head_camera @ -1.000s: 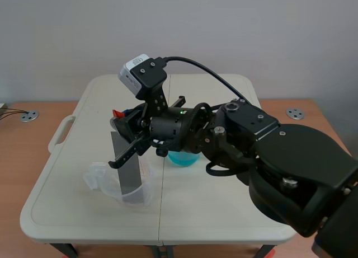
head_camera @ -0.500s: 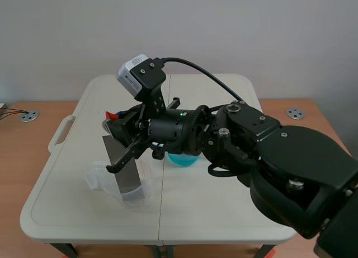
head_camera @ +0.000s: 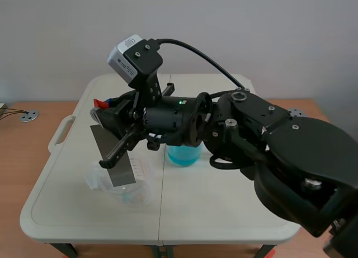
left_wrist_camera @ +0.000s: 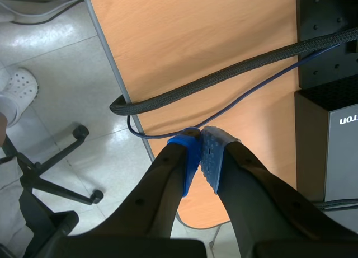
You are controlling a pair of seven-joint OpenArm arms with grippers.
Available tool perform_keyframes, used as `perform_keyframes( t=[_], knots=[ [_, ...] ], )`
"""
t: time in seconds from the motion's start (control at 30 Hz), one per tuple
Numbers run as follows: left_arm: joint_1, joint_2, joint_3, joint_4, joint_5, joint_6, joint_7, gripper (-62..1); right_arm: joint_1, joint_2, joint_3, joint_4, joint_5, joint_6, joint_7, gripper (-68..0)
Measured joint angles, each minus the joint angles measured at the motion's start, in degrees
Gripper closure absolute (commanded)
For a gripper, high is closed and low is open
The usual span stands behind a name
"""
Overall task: Hold the metal plate by the orange handle, dip it into the blue solution, take it out and point at it, then put the plate back in the beaker on the left.
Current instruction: 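Move the plate over the blue solution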
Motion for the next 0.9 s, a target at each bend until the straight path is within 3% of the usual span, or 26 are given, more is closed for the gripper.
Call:
perform_keyframes(
  t=[0.33,0.47,0.9],
  knots=[
    [0.0,0.0,-0.5,0.9,0.0,-0.7,0.6,-2.9,-2.9,2.0,2.2,7.1,-1.1,0.0,0.0,-1.1],
    [0.0,0.0,-3.1,3.8,0.0,-0.7,3.3,-2.9,-2.8,3.2,3.0,9.9,-1.1,0.0,0.0,-1.1],
    [0.0,0.0,-10.5,12.2,0.0,-0.7,3.4,-2.9,-2.8,7.2,5.3,17.4,-1.0,0.0,0.9,-1.1]
  ],
)
